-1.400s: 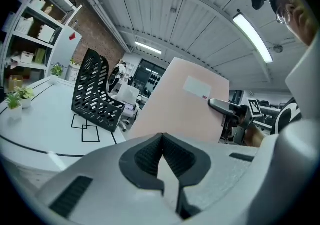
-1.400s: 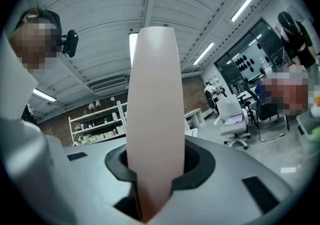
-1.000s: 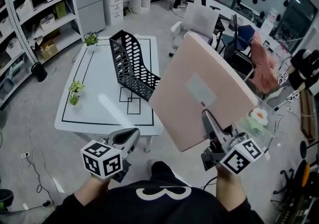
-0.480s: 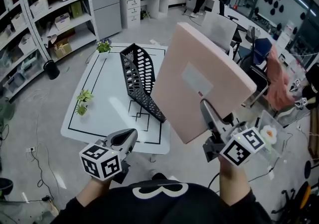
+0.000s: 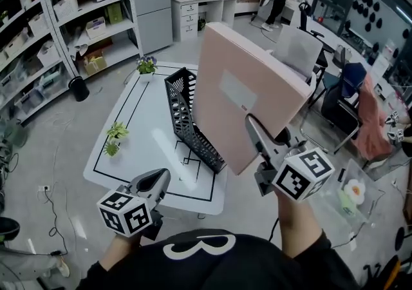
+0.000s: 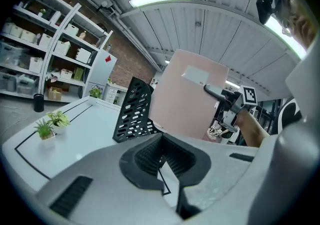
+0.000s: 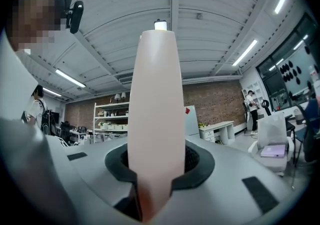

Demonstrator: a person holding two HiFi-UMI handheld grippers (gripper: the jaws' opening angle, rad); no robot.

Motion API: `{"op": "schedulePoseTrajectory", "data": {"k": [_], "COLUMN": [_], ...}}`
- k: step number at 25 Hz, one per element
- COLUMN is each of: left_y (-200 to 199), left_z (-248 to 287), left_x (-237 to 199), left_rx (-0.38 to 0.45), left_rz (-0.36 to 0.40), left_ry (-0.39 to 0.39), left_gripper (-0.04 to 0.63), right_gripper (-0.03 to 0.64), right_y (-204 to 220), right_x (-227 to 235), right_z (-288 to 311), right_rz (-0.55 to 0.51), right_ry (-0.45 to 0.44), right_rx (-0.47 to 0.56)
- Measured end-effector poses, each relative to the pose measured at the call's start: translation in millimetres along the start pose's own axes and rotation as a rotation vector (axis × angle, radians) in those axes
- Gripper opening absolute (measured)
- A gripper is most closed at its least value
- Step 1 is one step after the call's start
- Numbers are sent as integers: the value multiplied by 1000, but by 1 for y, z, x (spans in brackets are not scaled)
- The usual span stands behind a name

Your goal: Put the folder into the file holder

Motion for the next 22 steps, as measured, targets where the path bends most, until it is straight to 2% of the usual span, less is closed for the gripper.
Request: {"op": "schedulePoseTrajectory", "data": {"k": [7, 12, 22], "left_y": [-4, -2, 9], "left_z": [-1, 2, 8], "left_x": [-16, -21, -22], "left_rx": [39, 58, 75], "left_rz": [-21, -30, -56], "left_ry": [-82, -128, -184], "left_gripper": [6, 6, 6], "right_gripper": [129, 129, 127], "right_y": [11, 22, 47], "right_x": [17, 27, 37], "right_z": [39, 55, 70], "right_rz": [-21, -52, -61], "right_ry": [-49, -52, -87], "right_rx": [-27, -37, -32]}}
Point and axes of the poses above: the fingertips, and each gripper's own axes: z forward along the fingers, x to its right, y out of its underside, the point moved 6 cm from there along -z, backward along the fingers, and after that the axes turned 12 degrees about -y, right-handed, at the moved point
